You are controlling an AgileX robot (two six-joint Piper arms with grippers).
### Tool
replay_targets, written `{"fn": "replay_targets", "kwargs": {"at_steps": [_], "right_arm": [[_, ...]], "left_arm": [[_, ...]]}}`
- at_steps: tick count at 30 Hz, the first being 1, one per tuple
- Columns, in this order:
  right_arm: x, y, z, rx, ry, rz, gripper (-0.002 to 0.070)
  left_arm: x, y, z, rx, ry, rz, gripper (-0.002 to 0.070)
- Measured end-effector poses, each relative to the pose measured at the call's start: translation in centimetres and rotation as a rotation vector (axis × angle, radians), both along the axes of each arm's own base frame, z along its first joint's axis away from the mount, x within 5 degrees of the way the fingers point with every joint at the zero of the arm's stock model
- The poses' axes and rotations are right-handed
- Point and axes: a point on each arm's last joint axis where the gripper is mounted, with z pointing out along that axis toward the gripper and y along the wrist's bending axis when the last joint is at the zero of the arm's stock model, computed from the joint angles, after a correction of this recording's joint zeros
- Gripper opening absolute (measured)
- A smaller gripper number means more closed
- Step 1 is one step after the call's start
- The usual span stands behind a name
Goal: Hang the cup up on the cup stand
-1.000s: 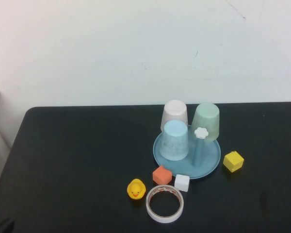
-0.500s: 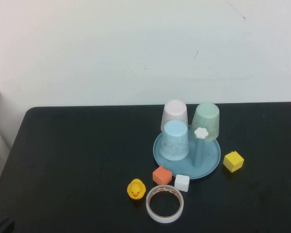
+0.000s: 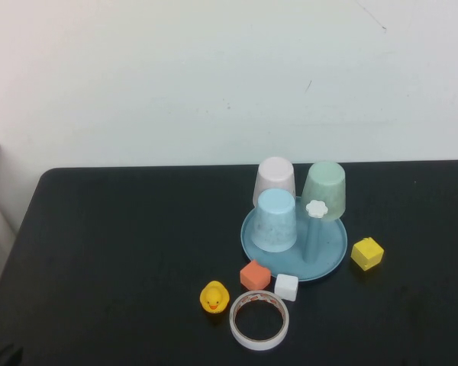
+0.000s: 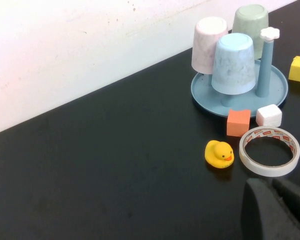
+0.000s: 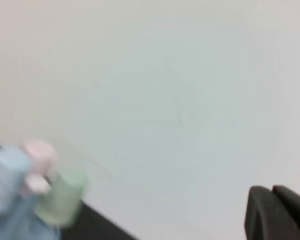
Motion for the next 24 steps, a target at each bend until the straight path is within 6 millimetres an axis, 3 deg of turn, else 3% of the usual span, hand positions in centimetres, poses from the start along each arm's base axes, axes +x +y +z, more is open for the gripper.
{"fn": "replay_targets", "kwargs": {"at_steps": [3, 7, 9, 14, 24], "right_arm": [[0.1, -0.3, -1.7, 0.066, 0.062, -0.042, -0.0001], [-0.2, -0.8, -4.3, 0.363, 0.379, -0.132, -0.0001], [-0.4, -1.2, -5.2, 0.42, 0.48, -0.215, -0.0001], [-1.0, -2.4, -6.2, 0.372, 0.484, -0.363, -0.0001], [-0.8, -2.9, -7.7, 0.272, 0.465, -0.419, -0.0001]], "left_arm": [[0.0, 0.0, 0.0, 0.001, 0.001, 0.001, -0.0001], [0.0, 0.0, -0.1, -0.001, 0.004, 0.002, -0.0001], [0.0, 0.0, -0.1, -0.001, 0.004, 0.002, -0.0001], [0.0, 0.0, -0.1, 0.0, 0.005, 0.003, -0.0001], [0.0, 0.0, -0.1, 0.001, 0.007, 0.004, -0.0001]]}}
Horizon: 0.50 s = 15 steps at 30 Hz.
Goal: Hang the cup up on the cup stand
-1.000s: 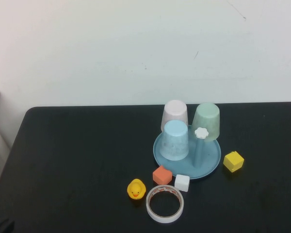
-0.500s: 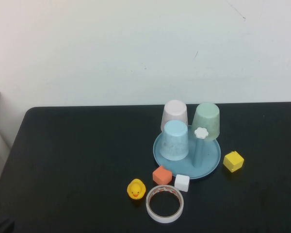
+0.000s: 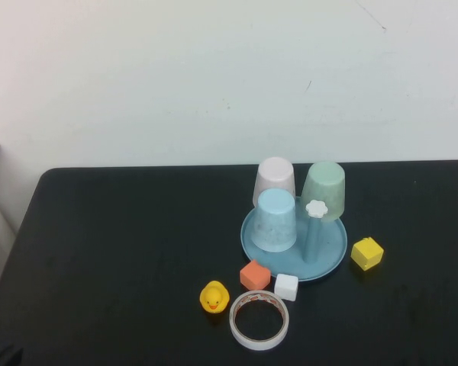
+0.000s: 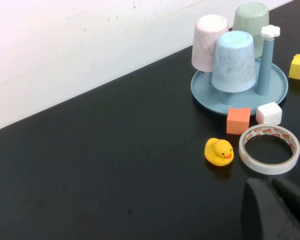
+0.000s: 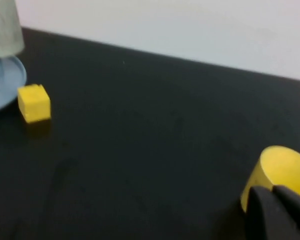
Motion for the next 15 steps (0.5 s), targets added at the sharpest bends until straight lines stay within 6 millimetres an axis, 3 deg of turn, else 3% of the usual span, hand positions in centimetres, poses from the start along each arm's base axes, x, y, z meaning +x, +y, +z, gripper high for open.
{"fn": "replay_targets", "kwargs": {"at_steps": [15], "right_arm": [[0.39, 0.85, 0.2, 0.059, -0.087, 0.066, -0.0001]], "left_arm": [[0.0, 0.0, 0.0, 0.0, 0.0, 0.0, -0.0001]]}}
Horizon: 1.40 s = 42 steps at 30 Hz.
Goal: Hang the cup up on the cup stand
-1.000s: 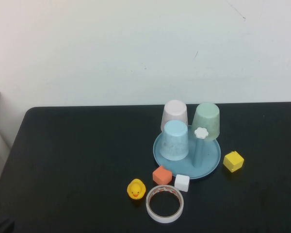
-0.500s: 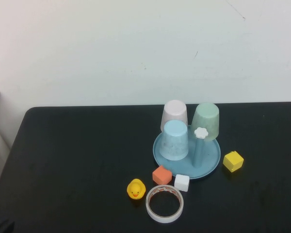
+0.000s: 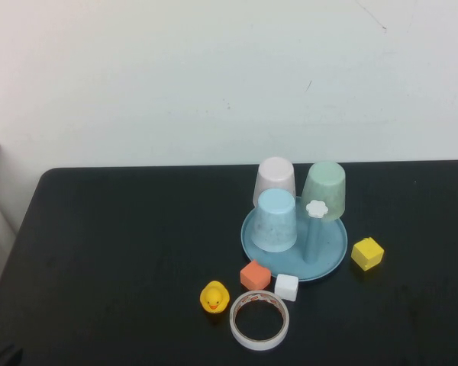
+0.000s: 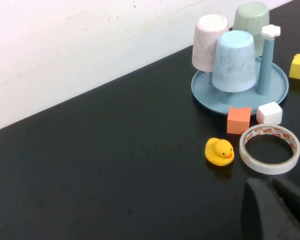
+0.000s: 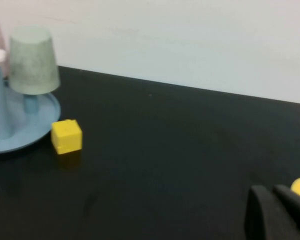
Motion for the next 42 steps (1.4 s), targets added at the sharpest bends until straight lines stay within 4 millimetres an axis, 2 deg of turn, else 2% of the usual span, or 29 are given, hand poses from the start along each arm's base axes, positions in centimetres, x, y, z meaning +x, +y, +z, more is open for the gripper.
{"fn": "replay_targets", "kwargs": {"at_steps": [35, 39, 42], "right_arm": [[-0.1, -0.1, -0.2, -0.016, 0.027, -0.011, -0.0001], [-0.1, -0.1, -0.2, -0.016, 0.027, -0.011, -0.0001], [-0.1, -0.1, -0.2, -0.016, 0.027, -0.011, -0.0001]], "left_arm": [[0.0, 0.0, 0.0, 0.003, -0.002, -0.001, -0.0001], [0.0, 0.0, -0.6, 0.008, 0.01, 0.003, -0.0001], [-0.2, 0.0, -1.2, -0.059, -0.016, 0.035, -0.0001]]}}
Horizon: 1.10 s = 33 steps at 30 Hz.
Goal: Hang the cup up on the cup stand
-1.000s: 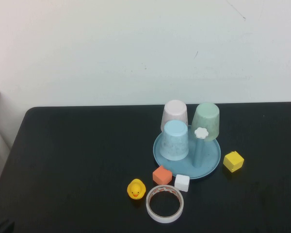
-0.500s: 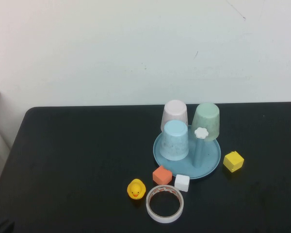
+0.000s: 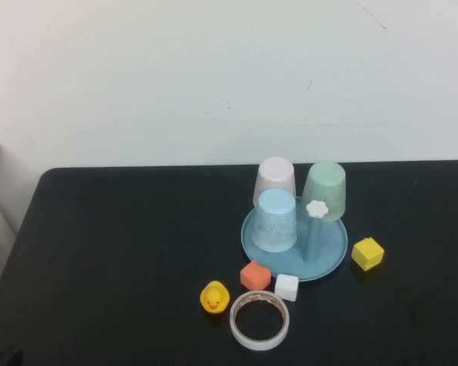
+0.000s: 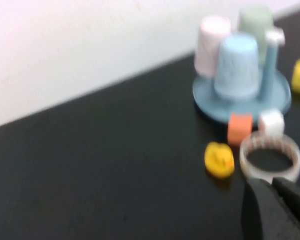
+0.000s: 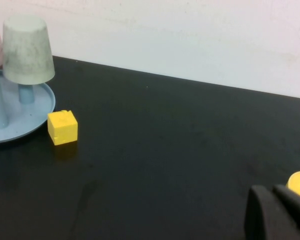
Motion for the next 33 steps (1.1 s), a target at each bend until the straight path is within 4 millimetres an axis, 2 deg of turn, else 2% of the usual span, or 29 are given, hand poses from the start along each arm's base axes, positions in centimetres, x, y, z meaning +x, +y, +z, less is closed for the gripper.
{"fn": "replay_targets", "kwargs": {"at_steps": [5, 8, 12, 16, 25, 33], "right_arm": [[0.0, 0.0, 0.0, 0.0, 0.0, 0.0, -0.0001], [0.0, 0.0, 0.0, 0.0, 0.001, 0.0, -0.0001], [0.0, 0.0, 0.0, 0.0, 0.001, 0.0, -0.0001], [0.0, 0.0, 0.0, 0.0, 0.002, 0.0, -0.0001], [0.0, 0.0, 0.0, 0.0, 0.002, 0.0, -0.0001], [0.0, 0.0, 0.0, 0.0, 0.002, 0.0, -0.0001]], "left_arm": [[0.0, 0.4, -1.5, -0.146, -0.157, 0.145, -0.0001], [0.1, 1.4, -3.1, -0.192, -0.251, 0.329, -0.0001], [0.1, 2.2, -5.0, -0.141, -0.26, 0.479, -0.0001], [0.1, 2.7, -5.2, -0.069, -0.264, 0.553, -0.0001], [-0.1, 2.7, -6.5, -0.068, -0.118, 0.578, -0.0001], [-0.2, 2.2, -7.0, -0.026, -0.065, 0.487, -0.0001]]}}
